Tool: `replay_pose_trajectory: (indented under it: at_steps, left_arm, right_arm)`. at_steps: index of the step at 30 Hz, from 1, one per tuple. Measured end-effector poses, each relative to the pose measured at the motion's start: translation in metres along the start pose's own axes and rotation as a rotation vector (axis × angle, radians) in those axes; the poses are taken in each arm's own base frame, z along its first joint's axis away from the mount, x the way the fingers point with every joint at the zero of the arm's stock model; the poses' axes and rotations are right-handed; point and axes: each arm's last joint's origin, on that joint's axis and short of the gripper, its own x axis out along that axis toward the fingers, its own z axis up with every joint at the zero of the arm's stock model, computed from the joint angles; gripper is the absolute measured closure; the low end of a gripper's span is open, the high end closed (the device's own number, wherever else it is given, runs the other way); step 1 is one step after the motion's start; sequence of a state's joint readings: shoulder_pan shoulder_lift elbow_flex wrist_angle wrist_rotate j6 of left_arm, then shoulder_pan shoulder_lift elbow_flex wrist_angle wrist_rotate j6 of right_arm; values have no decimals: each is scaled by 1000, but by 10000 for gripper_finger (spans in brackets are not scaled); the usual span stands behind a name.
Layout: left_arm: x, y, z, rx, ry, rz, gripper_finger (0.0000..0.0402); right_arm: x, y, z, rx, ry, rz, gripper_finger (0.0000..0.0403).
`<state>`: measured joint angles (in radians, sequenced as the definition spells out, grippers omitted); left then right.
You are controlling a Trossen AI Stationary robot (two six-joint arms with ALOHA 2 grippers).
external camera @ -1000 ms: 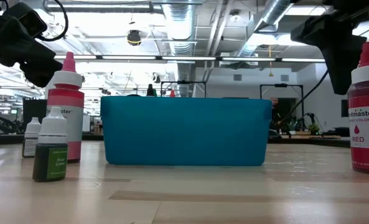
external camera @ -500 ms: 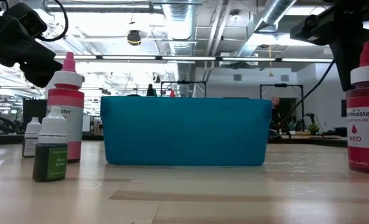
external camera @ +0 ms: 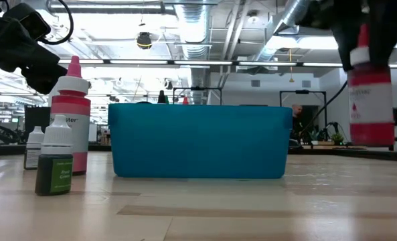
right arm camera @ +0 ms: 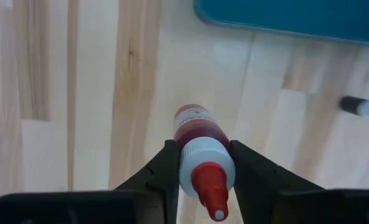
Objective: Pick & Place food coloring
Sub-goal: Put the large red food coloring bottle into the blue bin
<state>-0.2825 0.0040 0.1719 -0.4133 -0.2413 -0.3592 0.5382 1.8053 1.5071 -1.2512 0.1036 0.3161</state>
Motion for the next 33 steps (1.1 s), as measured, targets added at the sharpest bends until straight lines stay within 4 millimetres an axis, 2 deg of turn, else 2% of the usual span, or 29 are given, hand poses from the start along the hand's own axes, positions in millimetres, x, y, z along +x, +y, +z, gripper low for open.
replay_pose_trajectory:
  at_steps: [4,9,19,25,33]
  left_arm:
    - [0,0,0,12,0,0,235]
    - [0,0,0,21,0,0,235]
    - [0,0,0,19,0,0,235]
    - [0,0,0,18,-1,0,235]
    - [0,0,0,14,0,0,235]
  right_arm:
    - [-26,-10,6,-5,-19,5,287]
    - [-63,-24,12,-13,-76,17,296]
    - [-131,-52,9,59,-213,1,292]
    - [-150,-61,8,84,-297,-2,295]
    - [-150,-68,10,88,-299,-33,296]
